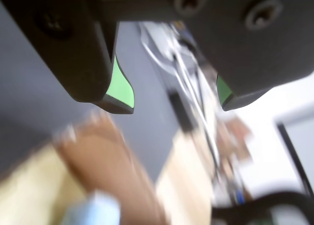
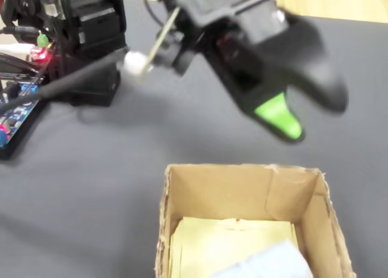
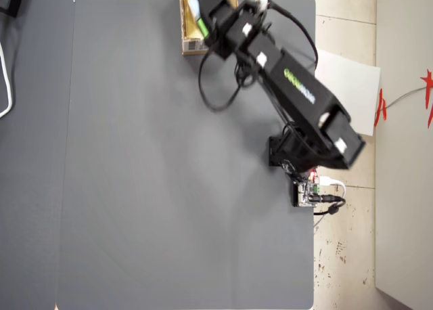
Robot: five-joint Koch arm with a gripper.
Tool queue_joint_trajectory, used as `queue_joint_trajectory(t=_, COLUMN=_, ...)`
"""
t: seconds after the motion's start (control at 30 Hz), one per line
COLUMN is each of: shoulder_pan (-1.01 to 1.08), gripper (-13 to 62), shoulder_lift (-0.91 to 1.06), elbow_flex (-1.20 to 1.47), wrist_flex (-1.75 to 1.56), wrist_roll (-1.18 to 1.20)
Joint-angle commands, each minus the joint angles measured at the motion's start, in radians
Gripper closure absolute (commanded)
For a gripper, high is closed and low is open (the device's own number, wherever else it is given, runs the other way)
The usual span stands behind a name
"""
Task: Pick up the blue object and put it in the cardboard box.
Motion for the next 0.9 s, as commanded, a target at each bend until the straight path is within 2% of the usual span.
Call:
queue_joint_trajectory(t=0.0, shoulder_pan=-0.058, gripper=15.9, shoulder_lift=0.080, elbow_flex=-0.009, wrist_flex=-0.132, wrist_roll=0.086)
queue_joint_trajectory(t=0.23, shoulder_pan=-0.230, gripper=15.6, shoulder_lift=0.229, elbow_flex=0.132, wrist_flex=-0.150, wrist_roll=0.126)
queue_joint_trajectory(t=0.47, shoulder_pan=-0.403, gripper=15.5, shoulder_lift=0.410, elbow_flex=0.382, wrist_flex=-0.250, wrist_roll=0.244)
queue_joint_trajectory(t=0.77, shoulder_pan=-0.505, gripper=15.4, shoulder_lift=0.617, elbow_flex=0.661, wrist_flex=-0.265, wrist_roll=0.265)
queue_joint_trajectory(t=0.87, shoulder_pan=-0.525, gripper=15.4, shoulder_lift=0.624, elbow_flex=0.736, wrist_flex=-0.268, wrist_roll=0.264)
